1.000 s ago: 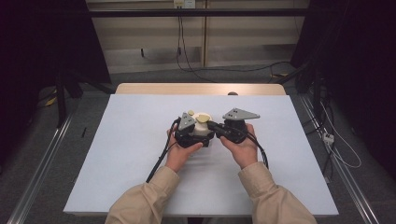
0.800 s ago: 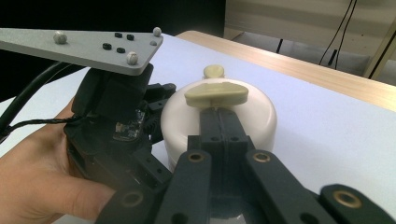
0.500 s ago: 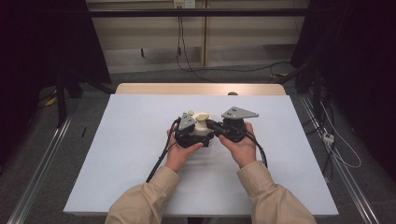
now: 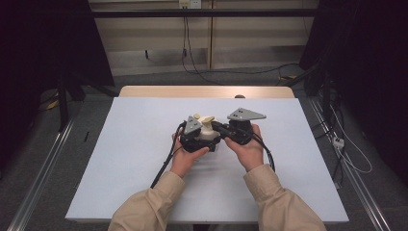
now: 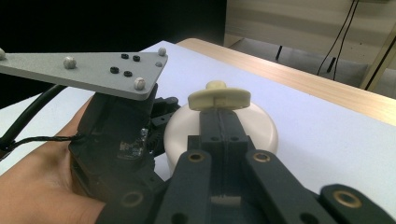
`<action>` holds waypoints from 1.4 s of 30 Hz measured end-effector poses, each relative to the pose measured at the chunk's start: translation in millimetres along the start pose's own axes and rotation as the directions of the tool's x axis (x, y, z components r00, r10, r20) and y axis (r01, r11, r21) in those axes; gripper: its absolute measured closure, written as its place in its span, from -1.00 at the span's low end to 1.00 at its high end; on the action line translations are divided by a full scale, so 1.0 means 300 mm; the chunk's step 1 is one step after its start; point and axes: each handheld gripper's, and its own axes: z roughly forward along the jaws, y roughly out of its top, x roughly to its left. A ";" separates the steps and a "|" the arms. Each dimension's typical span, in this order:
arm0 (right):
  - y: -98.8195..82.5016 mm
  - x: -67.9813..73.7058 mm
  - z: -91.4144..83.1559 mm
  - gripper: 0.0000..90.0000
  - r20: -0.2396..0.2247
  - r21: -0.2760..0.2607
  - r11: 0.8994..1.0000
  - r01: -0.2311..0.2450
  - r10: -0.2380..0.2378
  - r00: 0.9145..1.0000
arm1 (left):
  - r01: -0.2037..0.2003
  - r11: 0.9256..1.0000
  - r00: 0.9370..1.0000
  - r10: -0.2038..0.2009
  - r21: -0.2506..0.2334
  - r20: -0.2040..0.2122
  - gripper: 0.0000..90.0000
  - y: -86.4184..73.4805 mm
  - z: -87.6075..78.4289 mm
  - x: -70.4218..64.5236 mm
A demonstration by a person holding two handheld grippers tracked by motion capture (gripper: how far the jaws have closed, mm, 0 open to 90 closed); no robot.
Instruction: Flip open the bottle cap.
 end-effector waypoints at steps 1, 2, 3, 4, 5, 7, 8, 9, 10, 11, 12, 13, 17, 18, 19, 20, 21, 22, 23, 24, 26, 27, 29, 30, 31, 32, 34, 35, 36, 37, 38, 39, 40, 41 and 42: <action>0.001 0.000 0.001 1.00 -0.001 -0.001 1.000 0.001 -0.001 1.000 | 0.000 1.000 1.000 0.000 0.000 0.000 -0.89 0.000 0.000 0.000; 0.002 0.000 0.001 1.00 0.001 -0.002 1.000 0.003 -0.003 1.000 | 0.002 1.000 1.000 -0.002 0.000 0.001 -0.89 0.000 0.000 0.000; 0.002 0.001 0.001 1.00 0.000 -0.002 1.000 0.002 -0.002 1.000 | -0.001 1.000 1.000 0.001 0.000 0.000 -0.89 0.000 0.000 0.000; 0.003 0.002 0.001 1.00 0.001 -0.001 1.000 0.002 -0.002 1.000 | -0.003 1.000 1.000 0.003 0.000 0.001 -0.89 0.000 0.000 0.001; 0.003 0.002 0.001 1.00 0.002 -0.002 1.000 0.003 -0.003 1.000 | -0.001 1.000 1.000 0.001 -0.001 0.000 -0.89 0.000 0.000 0.000; 0.004 0.002 0.002 1.00 0.002 -0.004 1.000 0.005 -0.005 1.000 | 0.000 1.000 1.000 0.000 -0.001 0.000 -0.89 0.000 0.000 0.000; 0.004 0.002 0.003 1.00 0.002 -0.005 1.000 0.006 -0.006 1.000 | -0.001 1.000 1.000 0.001 0.000 0.000 -0.89 0.000 0.000 0.000; 0.004 0.002 0.004 1.00 0.001 -0.007 1.000 0.004 -0.004 1.000 | -0.004 1.000 1.000 0.004 0.001 0.001 -0.89 0.000 0.000 0.000; 0.005 0.002 0.005 1.00 0.002 -0.007 1.000 0.006 -0.006 1.000 | -0.005 1.000 1.000 0.005 0.001 0.001 -0.89 0.000 0.000 0.000; 0.006 0.003 0.006 1.00 0.004 -0.006 1.000 0.004 -0.004 1.000 | -0.005 1.000 1.000 0.005 0.002 0.000 -0.89 0.000 0.000 0.000; 0.007 0.003 0.008 1.00 0.001 -0.008 1.000 0.003 -0.003 1.000 | -0.005 1.000 1.000 0.005 0.002 0.000 -0.89 0.000 0.000 0.000; 0.007 0.003 0.008 1.00 0.002 -0.007 1.000 0.005 -0.005 1.000 | -0.003 1.000 1.000 0.003 0.000 0.003 -0.89 -0.001 0.001 0.000; 0.011 0.002 0.009 1.00 0.006 -0.009 1.000 0.003 -0.003 1.000 | -0.006 1.000 1.000 0.006 0.001 0.001 -0.89 0.000 0.000 0.000; 0.012 0.002 0.009 1.00 0.005 -0.008 1.000 0.002 -0.002 1.000 | -0.006 1.000 1.000 0.006 0.001 0.001 -0.89 -0.001 0.000 0.000; 0.012 0.001 0.010 1.00 0.005 -0.010 1.000 0.004 -0.004 1.000 | -0.006 1.000 1.000 0.006 0.001 0.001 -0.89 0.000 0.000 0.000; 0.013 0.001 0.010 1.00 0.007 -0.007 1.000 0.004 -0.004 1.000 | -0.006 1.000 1.000 0.006 0.002 0.000 -0.89 0.000 0.000 0.000; 0.013 0.000 0.011 1.00 0.008 -0.008 1.000 0.005 -0.004 1.000 | -0.006 1.000 1.000 0.006 0.002 0.000 -0.89 0.000 0.000 0.000; 0.014 0.000 0.012 1.00 0.010 -0.012 1.000 0.002 -0.002 1.000 | -0.005 1.000 1.000 0.005 0.001 0.000 -0.89 0.000 0.001 0.000; 0.015 0.000 0.012 1.00 0.010 -0.012 1.000 0.002 -0.002 1.000 | -0.005 1.000 1.000 0.005 0.001 0.000 -0.89 0.000 0.001 -0.001; 0.015 0.000 0.013 1.00 0.009 -0.013 1.000 0.001 -0.001 1.000 | -0.005 1.000 1.000 0.005 0.002 0.000 -0.89 0.000 0.001 0.000; 0.016 0.000 0.016 1.00 0.010 -0.009 1.000 0.005 -0.005 1.000 | -0.006 1.000 1.000 0.006 0.001 0.000 -0.89 0.000 0.001 0.000; 0.016 0.000 0.017 1.00 0.012 -0.009 1.000 0.007 -0.006 1.000 | -0.005 1.000 1.000 0.005 0.002 0.000 -0.89 0.000 0.001 -0.001; 0.017 0.000 0.019 1.00 0.011 -0.008 1.000 0.007 -0.007 1.000 | -0.006 1.000 1.000 0.006 0.002 0.000 -0.89 -0.001 0.001 0.000; 0.018 0.000 0.020 1.00 0.010 -0.010 1.000 0.009 -0.009 1.000 | -0.003 1.000 1.000 0.003 0.001 0.000 -0.89 -0.001 0.001 -0.001; 0.020 0.001 0.020 1.00 0.008 -0.009 1.000 0.009 -0.009 1.000 | -0.007 1.000 1.000 0.007 0.002 0.000 -0.89 -0.001 0.001 0.000; 0.021 0.003 0.021 1.00 0.006 -0.010 1.000 0.006 -0.006 1.000 | -0.007 1.000 1.000 0.007 0.002 0.000 -0.89 0.000 0.001 0.000; 0.024 0.005 0.022 1.00 0.008 -0.008 1.000 0.008 -0.008 1.000 | -0.007 1.000 1.000 0.007 0.002 -0.001 -0.89 0.000 0.001 0.000; 0.025 0.005 0.023 1.00 0.008 -0.008 1.000 0.010 -0.010 1.000 | -0.007 1.000 1.000 0.007 0.002 -0.001 -0.89 0.000 0.001 0.000; 0.026 0.005 0.024 1.00 0.009 -0.009 1.000 0.011 -0.011 1.000 | -0.007 1.000 1.000 0.007 0.002 -0.001 -0.89 -0.001 0.001 0.000; 0.027 0.005 0.025 1.00 0.008 -0.008 1.000 0.011 -0.011 1.000 | -0.008 1.000 1.000 0.008 0.002 -0.001 -0.89 0.000 0.001 0.000; 0.028 0.006 0.026 1.00 0.010 -0.007 1.000 0.011 -0.011 1.000 | -0.008 1.000 1.000 0.008 0.003 -0.001 -0.89 0.000 0.001 -0.001; 0.029 0.006 0.027 1.00 0.010 -0.005 1.000 0.013 -0.013 1.000 | -0.008 1.000 1.000 0.008 0.002 -0.001 -0.89 0.000 0.001 -0.001; 0.030 0.005 0.028 1.00 0.009 -0.007 1.000 0.018 -0.018 1.000 | -0.007 1.000 1.000 0.007 0.002 -0.001 -0.89 0.000 0.001 -0.001; 0.030 0.005 0.028 1.00 0.009 -0.008 1.000 0.017 -0.017 1.000 | -0.008 1.000 1.000 0.008 0.002 -0.001 -0.89 0.000 0.001 -0.001; 0.032 0.005 0.029 1.00 0.009 -0.008 1.000 0.018 -0.018 1.000 | -0.008 1.000 1.000 0.008 0.003 -0.001 -0.89 0.000 0.001 -0.001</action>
